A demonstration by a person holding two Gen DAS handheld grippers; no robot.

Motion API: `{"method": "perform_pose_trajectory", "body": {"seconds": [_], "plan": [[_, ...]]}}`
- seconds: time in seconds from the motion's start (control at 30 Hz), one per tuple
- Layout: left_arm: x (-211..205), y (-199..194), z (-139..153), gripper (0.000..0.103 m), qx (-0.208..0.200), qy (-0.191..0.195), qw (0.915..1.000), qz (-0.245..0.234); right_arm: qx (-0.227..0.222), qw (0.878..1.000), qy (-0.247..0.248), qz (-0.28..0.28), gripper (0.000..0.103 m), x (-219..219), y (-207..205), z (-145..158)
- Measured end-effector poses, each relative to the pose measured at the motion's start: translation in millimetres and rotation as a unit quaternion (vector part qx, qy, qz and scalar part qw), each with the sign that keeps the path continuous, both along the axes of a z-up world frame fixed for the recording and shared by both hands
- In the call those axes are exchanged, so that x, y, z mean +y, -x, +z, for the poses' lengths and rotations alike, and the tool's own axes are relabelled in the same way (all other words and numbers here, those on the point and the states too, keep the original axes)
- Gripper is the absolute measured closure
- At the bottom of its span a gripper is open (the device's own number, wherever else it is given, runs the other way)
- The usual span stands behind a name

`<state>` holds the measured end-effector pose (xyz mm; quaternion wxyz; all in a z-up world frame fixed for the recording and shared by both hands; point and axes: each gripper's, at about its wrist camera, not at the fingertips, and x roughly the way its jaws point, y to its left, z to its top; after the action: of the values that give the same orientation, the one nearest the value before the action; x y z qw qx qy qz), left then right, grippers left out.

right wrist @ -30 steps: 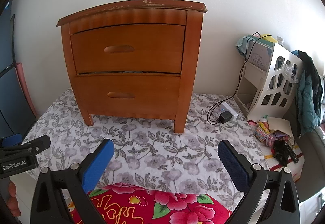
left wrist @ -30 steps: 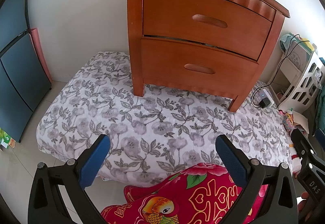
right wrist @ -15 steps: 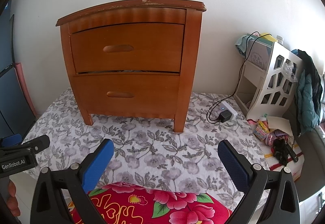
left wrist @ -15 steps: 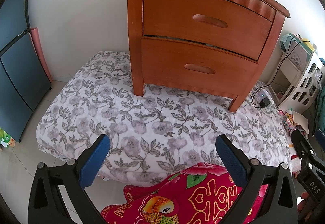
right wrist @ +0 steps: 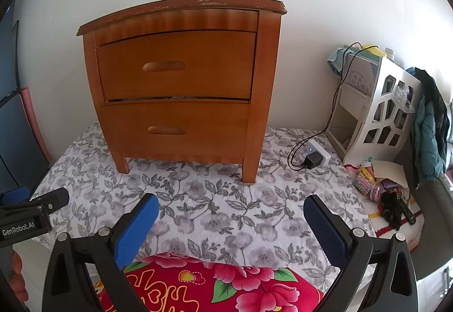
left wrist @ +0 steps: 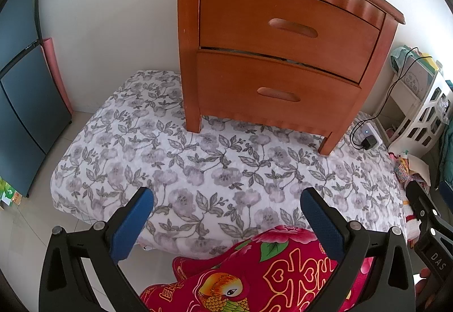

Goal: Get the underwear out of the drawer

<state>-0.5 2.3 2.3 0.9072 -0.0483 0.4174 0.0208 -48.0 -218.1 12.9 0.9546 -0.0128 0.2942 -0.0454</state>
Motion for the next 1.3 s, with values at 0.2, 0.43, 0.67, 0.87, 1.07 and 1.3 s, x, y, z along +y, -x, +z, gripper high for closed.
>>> {"method": "perform_pose_trajectory", "body": {"seconds": [0.2, 0.43, 0.67, 0.87, 1.07, 1.3], "plan": [[0, 0, 0, 0.0, 0.0, 0.0, 1.0, 0.0, 0.001, 1.0, 0.0, -0.001, 0.0, -1, 0, 2], [0, 0, 0, 0.0, 0.001, 0.0, 1.0, 0.0, 0.001, 1.0, 0.0, -0.001, 0.0, 0, 1, 0], [0, 0, 0, 0.0, 0.001, 0.0, 1.0, 0.0, 0.003, 1.0, 0.0, -0.001, 0.0, 1, -1, 1], [0, 0, 0, 0.0, 0.001, 0.001, 1.0, 0.0, 0.006, 1.0, 0.001, -0.001, 0.0, 3, 3, -7], [-1, 0, -6, 0.0, 0.006, 0.003, 1.0, -0.002, 0.01, 1.0, 0.002, -0.002, 0.0, 1, 0, -6], [21, -16, -24, 0.0, 0.005, 0.028, 0.9995, 0.014, 0.017, 1.0, 0.002, 0.002, 0.0, -6, -12, -16]]}}
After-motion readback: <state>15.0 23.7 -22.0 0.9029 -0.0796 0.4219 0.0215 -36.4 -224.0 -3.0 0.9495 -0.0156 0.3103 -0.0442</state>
